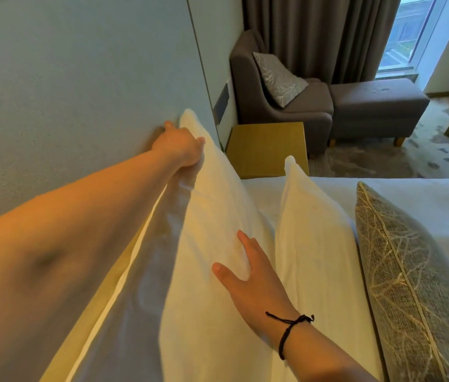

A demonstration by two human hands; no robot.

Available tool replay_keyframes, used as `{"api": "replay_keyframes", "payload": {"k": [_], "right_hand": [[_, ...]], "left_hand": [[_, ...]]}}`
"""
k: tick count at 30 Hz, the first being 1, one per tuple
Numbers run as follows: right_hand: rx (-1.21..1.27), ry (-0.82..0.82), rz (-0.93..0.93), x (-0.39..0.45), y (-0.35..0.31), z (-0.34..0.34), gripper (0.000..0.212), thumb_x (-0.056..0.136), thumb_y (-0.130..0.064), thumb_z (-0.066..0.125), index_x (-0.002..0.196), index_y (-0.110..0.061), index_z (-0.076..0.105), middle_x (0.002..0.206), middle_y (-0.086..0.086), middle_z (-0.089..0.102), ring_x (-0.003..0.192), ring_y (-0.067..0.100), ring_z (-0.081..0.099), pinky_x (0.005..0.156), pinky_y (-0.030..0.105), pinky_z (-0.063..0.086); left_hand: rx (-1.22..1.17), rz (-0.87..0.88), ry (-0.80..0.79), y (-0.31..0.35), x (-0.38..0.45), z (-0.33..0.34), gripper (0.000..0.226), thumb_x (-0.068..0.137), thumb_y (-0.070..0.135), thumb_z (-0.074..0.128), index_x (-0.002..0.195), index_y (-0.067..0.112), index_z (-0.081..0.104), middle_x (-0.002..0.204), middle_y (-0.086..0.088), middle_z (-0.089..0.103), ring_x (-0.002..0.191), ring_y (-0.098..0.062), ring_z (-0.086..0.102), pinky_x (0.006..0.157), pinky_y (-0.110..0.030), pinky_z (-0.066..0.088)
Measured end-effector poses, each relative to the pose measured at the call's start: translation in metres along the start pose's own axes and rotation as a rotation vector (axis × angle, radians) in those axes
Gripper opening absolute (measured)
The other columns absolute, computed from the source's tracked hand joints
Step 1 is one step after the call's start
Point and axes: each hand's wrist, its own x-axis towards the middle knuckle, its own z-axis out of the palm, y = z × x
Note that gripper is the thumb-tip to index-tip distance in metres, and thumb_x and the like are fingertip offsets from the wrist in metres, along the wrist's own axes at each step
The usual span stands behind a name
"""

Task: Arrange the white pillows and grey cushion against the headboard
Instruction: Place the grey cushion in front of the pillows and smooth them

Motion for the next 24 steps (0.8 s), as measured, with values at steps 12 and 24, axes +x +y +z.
{"api": "replay_keyframes", "payload": {"k": [12, 24], "right_hand": [[-0.027, 0.103, 0.108, -0.049, 0.0, 0.026, 0.084, 0.07, -0.086, 0.041, 0.138, -0.063, -0.003, 0.16, -0.023, 0.005, 0.147, 0.006, 0.013, 0.114, 0.04, 0.03], [-0.114, -0.109, 0.085, -0.131, -0.011, 0.06, 0.086, 0.077, -0.076, 0.046, 0.149, -0.046, 0.01, 0.161, -0.016, 0.008, 0.147, 0.007, 0.014, 0.117, 0.032, 0.023]], "left_hand": [[-0.017, -0.022, -0.041, -0.052, -0.223, 0.028, 0.055, 0.09, 0.068, 0.041, 0.096, 0.017, 0.063, 0.101, -0.007, 0.069, 0.097, -0.03, 0.066, 0.073, -0.036, 0.045], [0.082, -0.016, 0.117, -0.132, -0.343, 0.045, 0.027, 0.102, 0.037, 0.034, 0.106, 0.022, 0.057, 0.09, -0.004, 0.068, 0.083, -0.031, 0.068, 0.066, -0.036, 0.047]]}}
